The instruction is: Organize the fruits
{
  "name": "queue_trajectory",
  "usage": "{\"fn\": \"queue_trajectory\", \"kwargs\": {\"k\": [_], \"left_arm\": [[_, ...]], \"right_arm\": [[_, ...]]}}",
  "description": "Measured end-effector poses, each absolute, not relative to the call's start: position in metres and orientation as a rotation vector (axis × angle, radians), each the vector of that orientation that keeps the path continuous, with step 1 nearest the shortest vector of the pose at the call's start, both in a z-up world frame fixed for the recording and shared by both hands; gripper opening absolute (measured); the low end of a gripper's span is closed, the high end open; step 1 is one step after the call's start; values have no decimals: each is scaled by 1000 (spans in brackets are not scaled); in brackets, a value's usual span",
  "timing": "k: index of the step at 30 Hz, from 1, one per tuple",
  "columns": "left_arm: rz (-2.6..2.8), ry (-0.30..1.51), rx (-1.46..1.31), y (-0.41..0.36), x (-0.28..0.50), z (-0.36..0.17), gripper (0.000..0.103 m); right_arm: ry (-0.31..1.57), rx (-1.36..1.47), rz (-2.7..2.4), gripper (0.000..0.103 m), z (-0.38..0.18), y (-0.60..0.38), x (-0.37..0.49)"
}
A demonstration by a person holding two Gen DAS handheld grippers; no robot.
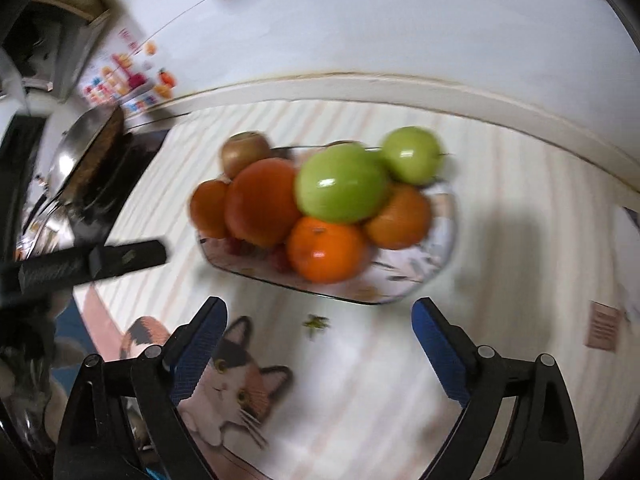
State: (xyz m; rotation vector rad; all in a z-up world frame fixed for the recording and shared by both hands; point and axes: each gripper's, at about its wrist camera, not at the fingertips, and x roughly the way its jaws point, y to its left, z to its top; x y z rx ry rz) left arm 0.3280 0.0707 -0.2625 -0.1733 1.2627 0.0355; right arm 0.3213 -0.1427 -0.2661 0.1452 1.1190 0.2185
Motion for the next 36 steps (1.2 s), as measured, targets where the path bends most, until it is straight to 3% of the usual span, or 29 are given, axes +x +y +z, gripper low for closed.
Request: {"fn": "queue_trajectory", "kwargs": {"k": [36], "left_arm": [[7, 974, -83, 26, 156, -87, 97]], "right_arm": [[869, 65, 170, 98, -45, -176, 150]]}}
